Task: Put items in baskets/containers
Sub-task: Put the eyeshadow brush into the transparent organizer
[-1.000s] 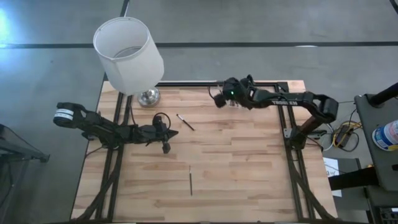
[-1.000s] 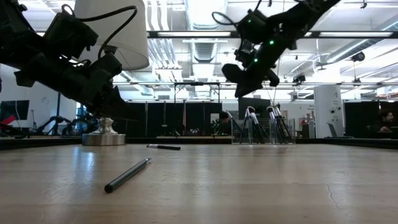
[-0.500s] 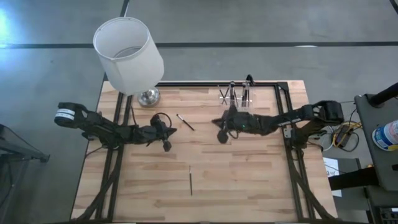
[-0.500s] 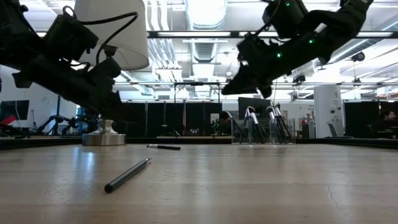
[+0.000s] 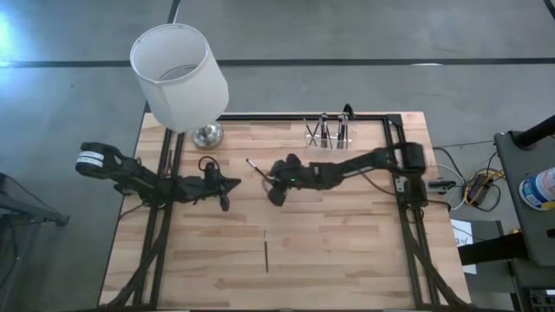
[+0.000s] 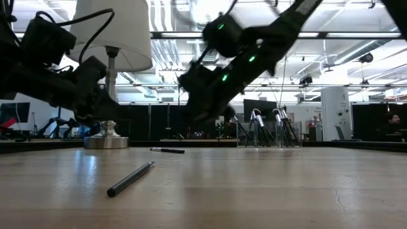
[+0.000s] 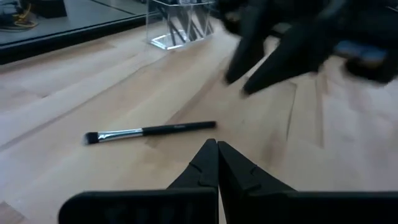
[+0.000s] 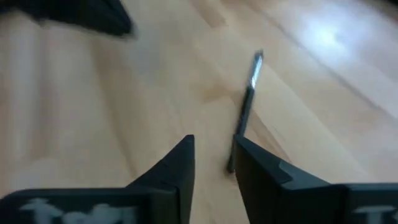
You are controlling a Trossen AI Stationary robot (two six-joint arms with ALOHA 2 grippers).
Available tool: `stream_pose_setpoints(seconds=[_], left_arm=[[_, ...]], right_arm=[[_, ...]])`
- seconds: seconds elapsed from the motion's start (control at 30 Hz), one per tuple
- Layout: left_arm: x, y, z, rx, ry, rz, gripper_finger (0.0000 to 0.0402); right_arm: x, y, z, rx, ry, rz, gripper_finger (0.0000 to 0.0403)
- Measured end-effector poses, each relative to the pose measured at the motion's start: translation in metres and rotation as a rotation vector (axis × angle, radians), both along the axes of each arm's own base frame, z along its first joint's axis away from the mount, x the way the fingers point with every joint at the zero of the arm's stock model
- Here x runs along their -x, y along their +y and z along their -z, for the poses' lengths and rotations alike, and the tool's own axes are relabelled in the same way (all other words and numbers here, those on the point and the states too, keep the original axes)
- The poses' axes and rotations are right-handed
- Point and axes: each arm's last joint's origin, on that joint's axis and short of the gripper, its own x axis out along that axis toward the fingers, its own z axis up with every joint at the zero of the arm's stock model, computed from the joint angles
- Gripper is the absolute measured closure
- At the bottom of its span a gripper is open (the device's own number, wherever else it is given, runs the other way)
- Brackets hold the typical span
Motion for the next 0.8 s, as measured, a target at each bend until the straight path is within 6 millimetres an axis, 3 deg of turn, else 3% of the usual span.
stream_pose_setpoints(seconds=[0.13,0.37,0.8], left_arm=[[0.0,0.0,0.001,0.0,0.004,0.006,0.0401],[-0.001,0.0,0.0,0.001,0.001,0.006,0.0401],[-0.004,0.0,-0.003,0.071,-0.037,-0.013,0.0401]], right_arm=[[-0.017,-0.008,0.018,0.027,0.106,0.052,0.028],[-0.03,-0.02,0.033,-0.006,0.137,0.053,0.0276],[-0.025,-0.019,0.042,-0.022,0.171,0.063,0.0365]])
